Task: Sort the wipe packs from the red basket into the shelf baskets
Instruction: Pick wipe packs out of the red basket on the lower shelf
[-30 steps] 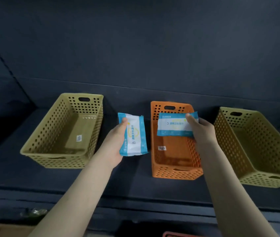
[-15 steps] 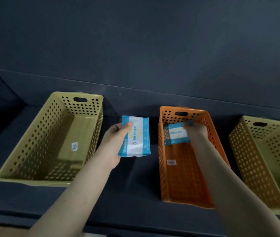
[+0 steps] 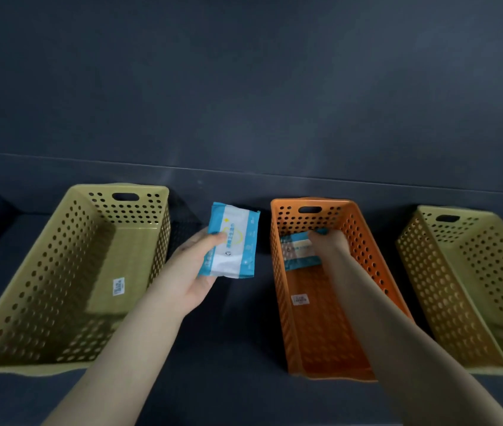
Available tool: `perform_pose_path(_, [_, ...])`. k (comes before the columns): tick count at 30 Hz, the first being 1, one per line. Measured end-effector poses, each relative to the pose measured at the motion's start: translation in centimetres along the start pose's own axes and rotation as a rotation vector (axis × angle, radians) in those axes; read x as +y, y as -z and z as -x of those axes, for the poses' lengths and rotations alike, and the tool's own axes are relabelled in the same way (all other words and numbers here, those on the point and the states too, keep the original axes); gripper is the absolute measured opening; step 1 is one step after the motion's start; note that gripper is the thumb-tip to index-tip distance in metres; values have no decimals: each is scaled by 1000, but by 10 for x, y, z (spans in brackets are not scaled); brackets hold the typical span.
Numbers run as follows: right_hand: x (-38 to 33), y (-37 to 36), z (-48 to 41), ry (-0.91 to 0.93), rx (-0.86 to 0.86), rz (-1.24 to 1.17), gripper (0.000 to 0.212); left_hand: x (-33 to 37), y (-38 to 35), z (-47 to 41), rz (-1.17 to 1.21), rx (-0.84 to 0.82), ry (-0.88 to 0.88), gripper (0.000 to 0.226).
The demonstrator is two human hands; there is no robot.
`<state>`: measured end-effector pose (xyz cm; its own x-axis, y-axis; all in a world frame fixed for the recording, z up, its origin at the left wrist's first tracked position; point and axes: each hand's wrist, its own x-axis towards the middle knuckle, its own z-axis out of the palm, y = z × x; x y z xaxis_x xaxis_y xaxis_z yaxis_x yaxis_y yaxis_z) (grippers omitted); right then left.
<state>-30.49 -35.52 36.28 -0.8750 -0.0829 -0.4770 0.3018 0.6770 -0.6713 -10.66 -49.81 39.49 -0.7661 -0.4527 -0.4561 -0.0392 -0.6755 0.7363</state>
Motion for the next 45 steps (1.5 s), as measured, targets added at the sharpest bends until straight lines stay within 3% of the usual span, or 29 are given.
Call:
perform_pose_path(3, [-4, 9, 10, 99, 40, 32, 32, 5, -6, 1, -56, -16, -45, 16])
perform_pose_path(6, [-9, 22, 21, 175, 1, -94, 33, 7, -9, 2, -183, 8, -79, 15])
perform_pose_path(10, [-16, 39, 56, 269, -352, -401, 29, 11, -23, 2, -346, -102, -121, 15])
perform_pose_path(13, [-11, 46, 74, 321, -529, -336, 23, 9, -41, 4, -469, -171, -167, 12])
perform_pose_path(15, [-7, 51, 79, 346, -447, -383, 26, 6, -50, -1, -488, -154, -220, 16])
perform_pose_path(19, [5, 81, 78, 415, -62, -472, 10, -3, -56, -19, -635, -32, -323, 41])
perform_pose_path(23, [20, 86, 59, 444, 268, -75, 18, -13, -55, -23, -758, -135, -194, 64])
perform_pose_path(28, [25, 47, 34, 388, 194, 85, 24, -24, -60, -20, -768, -206, -120, 58])
perform_pose_path(32, [23, 22, 9, 231, 76, 10, 28, -24, -58, -28, -773, -227, -112, 54])
perform_pose_path(36, [26, 11, -4, 194, 29, -9, 29, -24, -54, -38, -798, -226, -101, 55])
perform_pose_path(42, [30, 9, -1, 289, 65, 62, 36, -28, -49, -46, -794, -223, -72, 55])
perform_pose_path(45, [29, 7, 1, 404, 130, 304, 42, -27, -51, -47, -804, -217, -70, 54])
